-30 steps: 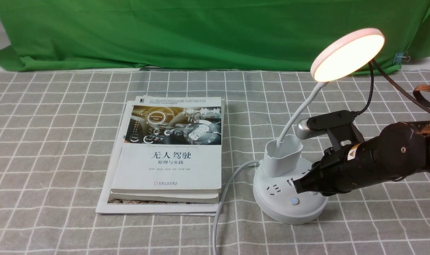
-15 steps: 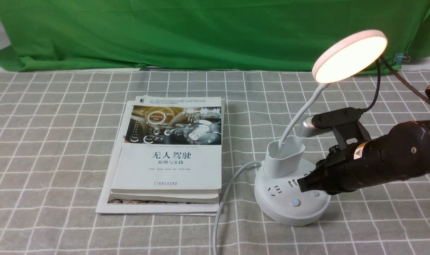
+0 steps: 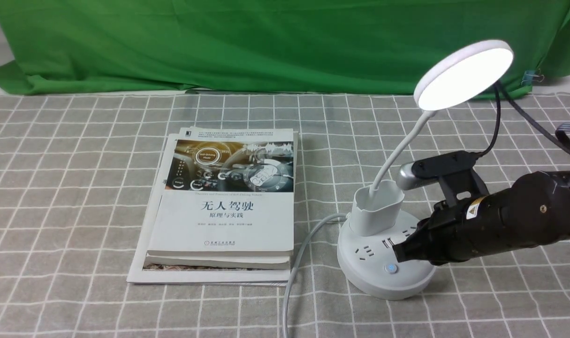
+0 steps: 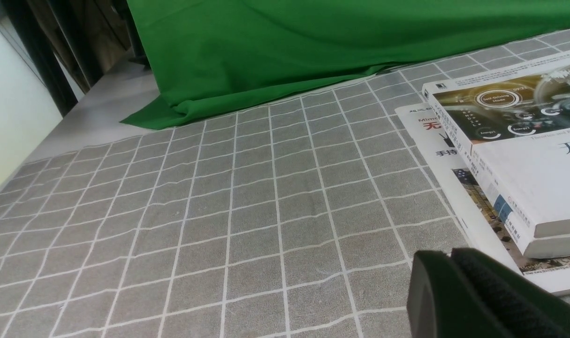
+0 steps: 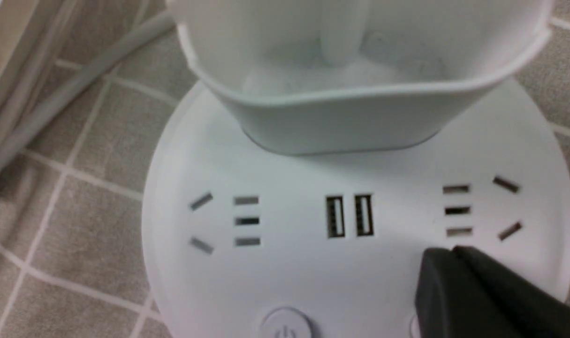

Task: Turn off the desk lamp on the grey coffee tablecloth by hand.
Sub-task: 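Press the power button on the lamp base to turn the lamp off with the right gripper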

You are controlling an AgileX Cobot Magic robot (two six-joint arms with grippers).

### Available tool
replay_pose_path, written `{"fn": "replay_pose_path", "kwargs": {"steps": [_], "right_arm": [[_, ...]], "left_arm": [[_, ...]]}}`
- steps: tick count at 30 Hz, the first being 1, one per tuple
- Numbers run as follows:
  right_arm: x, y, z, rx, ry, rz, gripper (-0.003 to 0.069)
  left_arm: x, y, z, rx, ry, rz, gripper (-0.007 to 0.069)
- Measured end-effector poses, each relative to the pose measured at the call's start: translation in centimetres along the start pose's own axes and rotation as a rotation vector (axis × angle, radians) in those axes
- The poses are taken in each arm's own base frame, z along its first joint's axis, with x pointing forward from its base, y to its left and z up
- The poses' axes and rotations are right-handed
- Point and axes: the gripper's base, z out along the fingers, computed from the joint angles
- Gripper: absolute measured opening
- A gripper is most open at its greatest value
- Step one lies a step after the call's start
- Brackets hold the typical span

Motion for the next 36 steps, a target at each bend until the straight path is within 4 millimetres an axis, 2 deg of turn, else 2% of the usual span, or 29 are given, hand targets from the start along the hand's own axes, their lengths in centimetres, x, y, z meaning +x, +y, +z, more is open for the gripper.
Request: {"fn": "replay_pose_path", "kwargs": {"steps": [7, 11, 14, 18, 24, 30, 36], "right_arm": [[-0.3, 0.2, -2.7, -0.007, -0.054, -0.003, 0.0035], [-0.1, 0.2, -2.2, -0.009, -0.028, -0.002, 0.0036], [0.6, 0.1, -0.4, -0.007, 0.031, 0.003, 0.0036], [0.3, -0.1, 0.8, 0.006, 0.001, 0.031, 0.004], [0.4, -0.4, -0.8, 0.006, -0.011, 0.043, 0.0037], [-0.3, -1.2, -4.0, 0.024, -0.109, 0.067, 0.0036], [0.9, -0.3, -2.6, 0.007, -0.048, 0.026, 0.0034]], "left_arm": [[0.0, 0.0, 0.0, 0.0, 0.0, 0.0, 0.0019], [0.0, 0.0, 0.0, 0.0, 0.0, 0.0, 0.0019], [0.0, 0.0, 0.0, 0.0, 0.0, 0.0, 0.0019], [0.0, 0.0, 0.0, 0.0, 0.0, 0.0, 0.0019], [0.0, 0.0, 0.0, 0.0, 0.0, -0.001, 0.0019], [0.0, 0.0, 0.0, 0.0, 0.0, -0.001, 0.0019], [0.0, 0.0, 0.0, 0.0, 0.0, -0.001, 0.0019]]}}
